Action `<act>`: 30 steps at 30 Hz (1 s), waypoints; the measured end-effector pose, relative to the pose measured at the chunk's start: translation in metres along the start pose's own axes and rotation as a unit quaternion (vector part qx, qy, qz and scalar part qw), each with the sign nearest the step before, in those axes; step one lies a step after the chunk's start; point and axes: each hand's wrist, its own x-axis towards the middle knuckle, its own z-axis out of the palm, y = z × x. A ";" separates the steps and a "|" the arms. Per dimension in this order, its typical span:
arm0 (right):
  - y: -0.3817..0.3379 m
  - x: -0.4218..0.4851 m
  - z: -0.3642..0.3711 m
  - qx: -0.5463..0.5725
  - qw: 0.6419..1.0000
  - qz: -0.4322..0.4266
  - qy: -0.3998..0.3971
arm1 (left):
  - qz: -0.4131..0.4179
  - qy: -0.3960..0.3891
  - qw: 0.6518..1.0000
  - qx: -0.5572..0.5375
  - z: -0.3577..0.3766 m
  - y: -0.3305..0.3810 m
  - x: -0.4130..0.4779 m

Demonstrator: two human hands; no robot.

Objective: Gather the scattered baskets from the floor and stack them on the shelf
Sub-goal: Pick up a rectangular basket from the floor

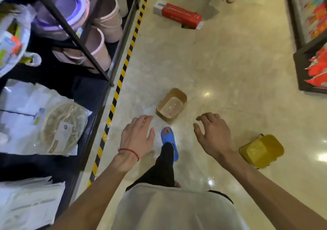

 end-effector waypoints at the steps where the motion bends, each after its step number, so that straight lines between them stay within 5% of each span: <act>1: 0.006 0.025 0.002 -0.002 1.000 -0.001 0.002 | -0.001 0.004 1.000 -0.003 0.003 -0.001 0.025; 13: 0.038 0.275 0.010 -0.046 0.993 -0.097 -0.054 | -0.028 0.014 0.999 0.020 0.004 -0.028 0.242; 23: 0.086 0.429 0.055 -0.087 0.926 -0.339 -0.140 | -0.236 0.042 0.971 0.021 0.027 0.008 0.300; 30: 0.114 0.477 0.096 -0.080 0.892 -0.414 -0.161 | -0.348 -0.011 0.937 -0.005 0.084 0.057 0.313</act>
